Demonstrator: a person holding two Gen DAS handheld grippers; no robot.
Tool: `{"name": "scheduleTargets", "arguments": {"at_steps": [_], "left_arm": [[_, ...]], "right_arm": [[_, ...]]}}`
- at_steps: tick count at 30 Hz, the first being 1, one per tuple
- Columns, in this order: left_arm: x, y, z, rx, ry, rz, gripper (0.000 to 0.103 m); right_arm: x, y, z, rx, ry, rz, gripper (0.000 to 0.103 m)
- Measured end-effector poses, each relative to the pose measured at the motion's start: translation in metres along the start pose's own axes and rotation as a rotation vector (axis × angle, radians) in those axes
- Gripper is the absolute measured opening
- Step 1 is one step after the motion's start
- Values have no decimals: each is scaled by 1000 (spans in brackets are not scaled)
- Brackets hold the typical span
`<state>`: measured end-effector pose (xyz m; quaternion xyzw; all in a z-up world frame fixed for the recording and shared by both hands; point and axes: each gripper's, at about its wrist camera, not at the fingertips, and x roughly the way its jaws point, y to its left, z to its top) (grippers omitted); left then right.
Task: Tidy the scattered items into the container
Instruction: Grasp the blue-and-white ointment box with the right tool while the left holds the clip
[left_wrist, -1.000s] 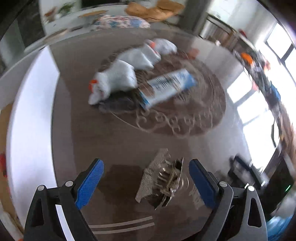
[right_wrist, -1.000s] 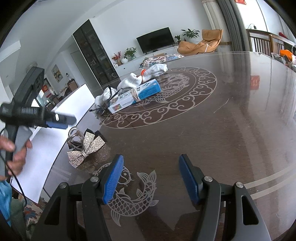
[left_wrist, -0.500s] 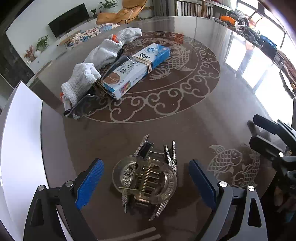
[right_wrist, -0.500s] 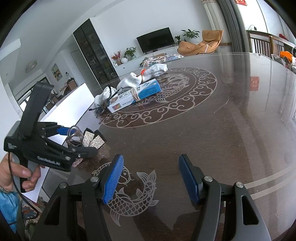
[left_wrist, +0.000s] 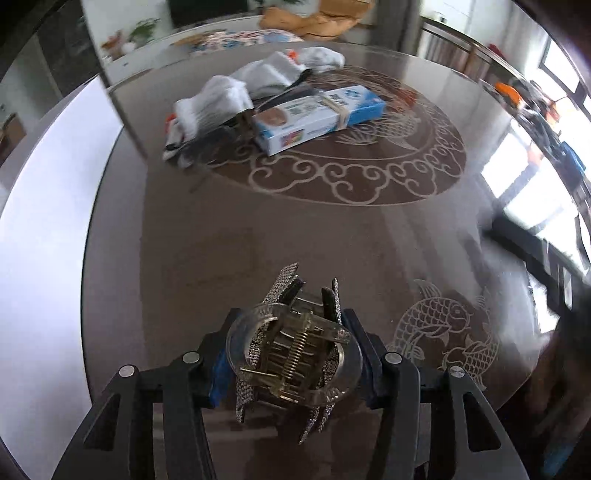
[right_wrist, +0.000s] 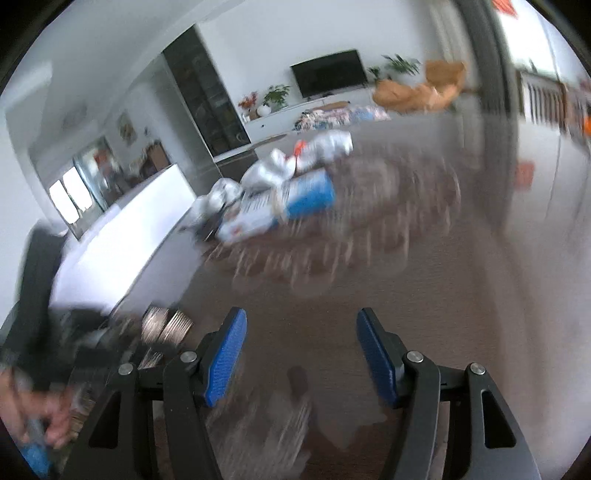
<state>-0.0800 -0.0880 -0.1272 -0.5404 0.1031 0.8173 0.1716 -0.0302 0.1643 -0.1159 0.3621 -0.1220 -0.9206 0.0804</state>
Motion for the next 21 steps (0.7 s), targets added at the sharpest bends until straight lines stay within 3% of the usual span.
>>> {"name": "scheduleTargets", "arguments": {"at_steps": [4, 7, 11, 15, 21], "left_arm": [[-3, 3, -4, -40, -3, -12, 52], [-7, 5, -7, -55, -3, -16, 52], [-9, 5, -9, -59, 1, -20, 52], [-7, 6, -5, -64, 2, -30, 52], [-2, 6, -1, -88, 3, -32, 53]], "right_arm": [[50, 0, 108, -89, 29, 17, 63], [114, 10, 158, -170, 181, -10, 63], [176, 38, 161, -364, 329, -70, 63], [187, 45, 148, -490, 350, -121, 63], [143, 15, 117, -418, 592, -113, 63]]}}
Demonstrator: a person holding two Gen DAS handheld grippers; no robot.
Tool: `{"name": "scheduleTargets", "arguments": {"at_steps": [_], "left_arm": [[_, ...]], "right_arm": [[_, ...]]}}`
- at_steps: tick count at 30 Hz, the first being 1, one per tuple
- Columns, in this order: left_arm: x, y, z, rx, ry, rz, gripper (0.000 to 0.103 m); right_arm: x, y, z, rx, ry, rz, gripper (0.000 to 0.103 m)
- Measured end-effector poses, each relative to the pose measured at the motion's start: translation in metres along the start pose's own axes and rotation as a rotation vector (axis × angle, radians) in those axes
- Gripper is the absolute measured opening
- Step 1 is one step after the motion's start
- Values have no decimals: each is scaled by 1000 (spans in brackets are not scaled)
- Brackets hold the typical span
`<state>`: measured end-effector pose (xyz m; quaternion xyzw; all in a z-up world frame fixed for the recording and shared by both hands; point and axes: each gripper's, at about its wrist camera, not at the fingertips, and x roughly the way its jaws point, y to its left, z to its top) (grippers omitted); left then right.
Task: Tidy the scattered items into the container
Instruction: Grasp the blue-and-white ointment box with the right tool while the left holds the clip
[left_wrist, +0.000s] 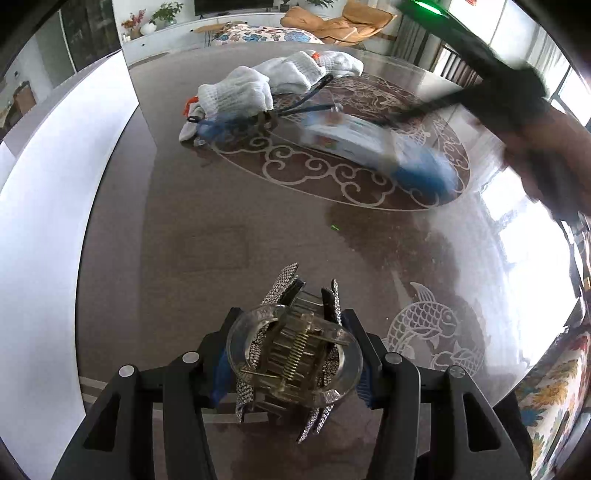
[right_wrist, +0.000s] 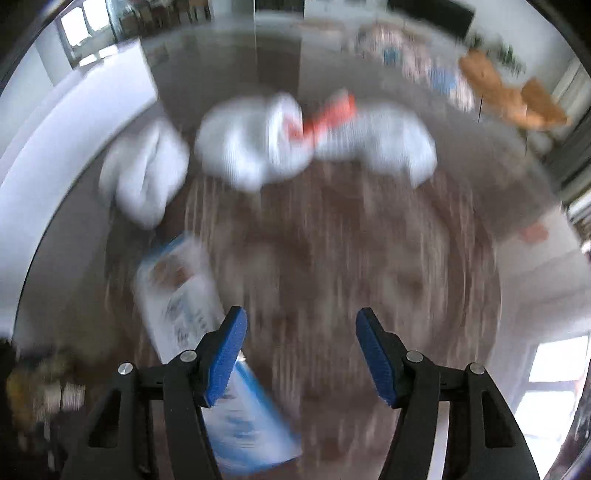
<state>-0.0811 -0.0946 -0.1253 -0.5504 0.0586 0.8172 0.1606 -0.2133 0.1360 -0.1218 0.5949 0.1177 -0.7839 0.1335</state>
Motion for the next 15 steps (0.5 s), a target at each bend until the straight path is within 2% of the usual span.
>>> {"name": "scheduleTargets", "arguments": {"at_steps": [2, 3, 5, 7, 9, 13, 14, 15], "left_arm": [[-1, 1, 0, -7, 1, -2, 53], [-1, 2, 0, -13, 0, -7, 53], [-1, 3, 0, -25, -3, -13, 53], [-1, 4, 1, -32, -6, -12, 53], [0, 4, 1, -36, -6, -12, 53], [-1, 5, -1, -19, 5, -6, 53], [-1, 4, -1, -13, 8, -2, 53], [0, 4, -1, -8, 10, 1, 53]], "right_arm": [[-9, -4, -31, 37, 87, 55, 63], [-18, -5, -47, 58, 87, 79, 63], [-48, -12, -76, 109, -19, 83, 63], [-75, -14, -102, 154, -161, 85, 63], [-84, -9, -123, 233, -246, 122, 63], [-74, -9, -145, 549, -328, 377, 63], [-76, -4, -138, 539, -359, 383, 63], [-78, 5, -129, 465, -383, 345, 63]]}}
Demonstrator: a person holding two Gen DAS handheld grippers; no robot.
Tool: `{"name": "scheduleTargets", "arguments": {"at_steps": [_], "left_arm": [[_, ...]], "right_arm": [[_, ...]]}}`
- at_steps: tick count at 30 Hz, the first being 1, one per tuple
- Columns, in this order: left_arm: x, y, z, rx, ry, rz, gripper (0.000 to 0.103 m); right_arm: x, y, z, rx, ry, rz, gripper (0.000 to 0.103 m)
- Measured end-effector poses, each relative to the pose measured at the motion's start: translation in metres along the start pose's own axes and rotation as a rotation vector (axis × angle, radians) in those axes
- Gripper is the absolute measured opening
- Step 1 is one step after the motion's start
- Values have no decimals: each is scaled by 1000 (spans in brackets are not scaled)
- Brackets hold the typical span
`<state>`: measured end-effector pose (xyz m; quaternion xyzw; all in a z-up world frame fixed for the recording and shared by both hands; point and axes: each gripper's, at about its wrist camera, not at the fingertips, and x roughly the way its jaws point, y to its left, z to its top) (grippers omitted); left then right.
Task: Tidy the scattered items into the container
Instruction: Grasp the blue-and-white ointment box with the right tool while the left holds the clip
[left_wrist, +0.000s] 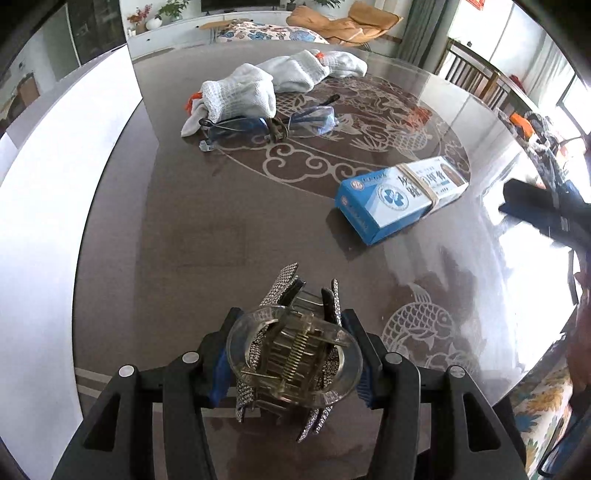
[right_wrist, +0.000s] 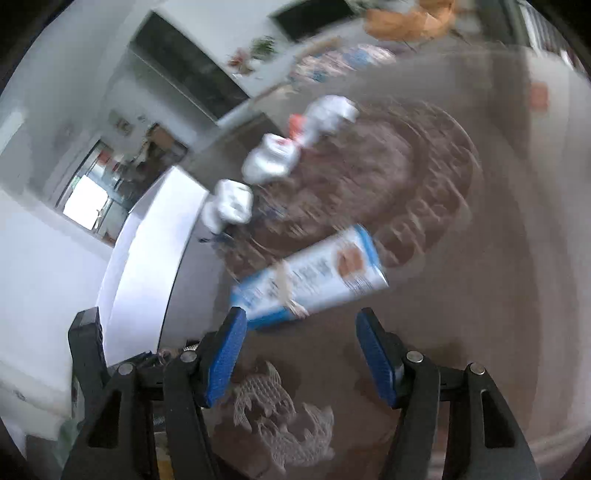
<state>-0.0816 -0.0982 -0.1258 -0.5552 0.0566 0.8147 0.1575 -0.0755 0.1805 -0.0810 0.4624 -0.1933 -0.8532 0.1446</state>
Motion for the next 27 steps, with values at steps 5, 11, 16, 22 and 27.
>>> {"name": "scheduleTargets", "arguments": {"at_steps": [5, 11, 16, 22, 27], "left_arm": [[1, -3, -1, -4, -2, 21, 53], [-1, 3, -2, -22, 6, -13, 53], [0, 3, -1, -25, 5, -6, 53], [0, 1, -1, -24, 2, 10, 53], [-2, 1, -3, -23, 2, 15, 53]], "right_arm": [[63, 37, 63, -485, 79, -225, 63], [97, 7, 72, -503, 276, -331, 63], [66, 1, 37, -485, 374, -280, 63], [-5, 3, 4, -370, 181, -208, 63], [-10, 8, -23, -87, 32, -59, 63]]}}
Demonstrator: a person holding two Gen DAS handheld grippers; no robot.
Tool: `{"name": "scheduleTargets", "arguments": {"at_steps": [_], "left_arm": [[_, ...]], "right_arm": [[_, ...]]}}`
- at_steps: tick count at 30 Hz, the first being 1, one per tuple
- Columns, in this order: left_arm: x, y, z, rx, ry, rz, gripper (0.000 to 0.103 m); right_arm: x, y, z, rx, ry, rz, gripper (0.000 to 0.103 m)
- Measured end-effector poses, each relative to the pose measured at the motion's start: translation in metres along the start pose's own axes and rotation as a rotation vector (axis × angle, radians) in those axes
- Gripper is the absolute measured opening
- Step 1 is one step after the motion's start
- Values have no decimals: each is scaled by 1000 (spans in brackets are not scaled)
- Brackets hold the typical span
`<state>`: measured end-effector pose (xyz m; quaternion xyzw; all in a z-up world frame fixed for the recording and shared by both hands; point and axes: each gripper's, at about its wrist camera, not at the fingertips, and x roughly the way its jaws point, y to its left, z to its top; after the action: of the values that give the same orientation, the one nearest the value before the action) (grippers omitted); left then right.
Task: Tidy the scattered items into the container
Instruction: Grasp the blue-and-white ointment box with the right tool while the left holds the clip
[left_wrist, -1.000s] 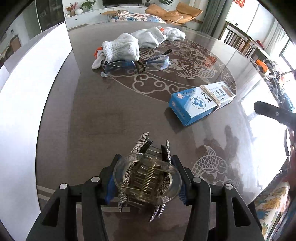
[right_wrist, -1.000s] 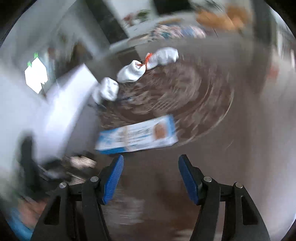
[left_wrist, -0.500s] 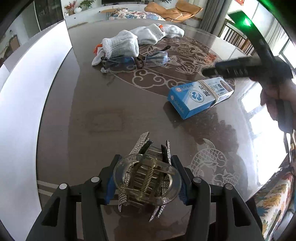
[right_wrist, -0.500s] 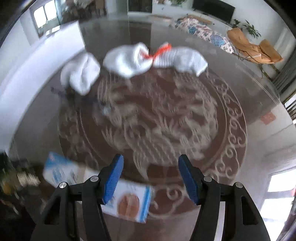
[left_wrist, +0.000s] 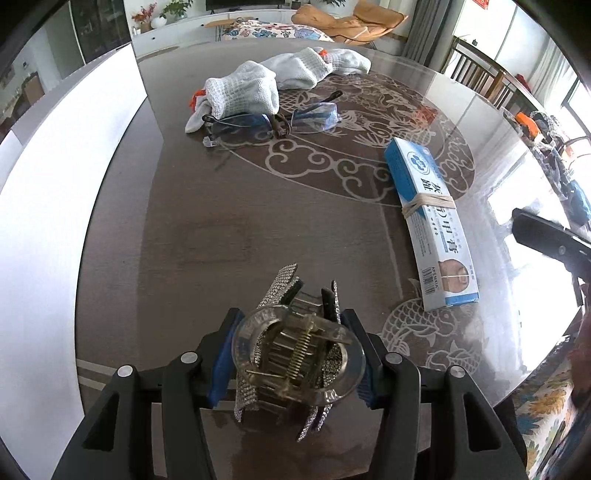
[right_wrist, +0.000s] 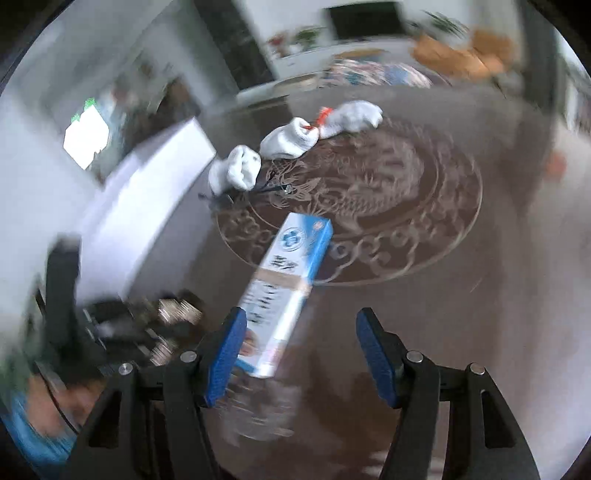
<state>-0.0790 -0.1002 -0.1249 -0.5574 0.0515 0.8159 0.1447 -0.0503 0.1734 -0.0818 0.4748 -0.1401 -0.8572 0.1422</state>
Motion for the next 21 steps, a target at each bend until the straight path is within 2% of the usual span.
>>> {"name": "scheduleTargets", "arguments": {"at_steps": [1, 5, 11, 14, 18, 20, 21], "left_arm": [[-4, 1, -2, -2, 1, -2, 53], [-7, -1, -5, -25, -1, -17, 53], [-3, -19, -6, -41, -18, -1, 53], [1, -30, -7, -42, -25, 14, 53], [4, -43, -8, -53, -40, 17, 53], [5, -52, -9, -45, -48, 12, 52], [5, -55, -10, -45, -54, 3, 52]], "right_arm": [[1, -1, -4, 70, -13, 18, 63], [20, 16, -8, 146, -64, -6, 63], [46, 48, -25, 8, -64, -200, 63], [56, 51, -32, -2, -61, -235, 63], [66, 50, -35, -59, -104, -282, 63], [64, 46, -40, -58, -136, -264, 57], [63, 43, -41, -65, -142, -275, 42]]}}
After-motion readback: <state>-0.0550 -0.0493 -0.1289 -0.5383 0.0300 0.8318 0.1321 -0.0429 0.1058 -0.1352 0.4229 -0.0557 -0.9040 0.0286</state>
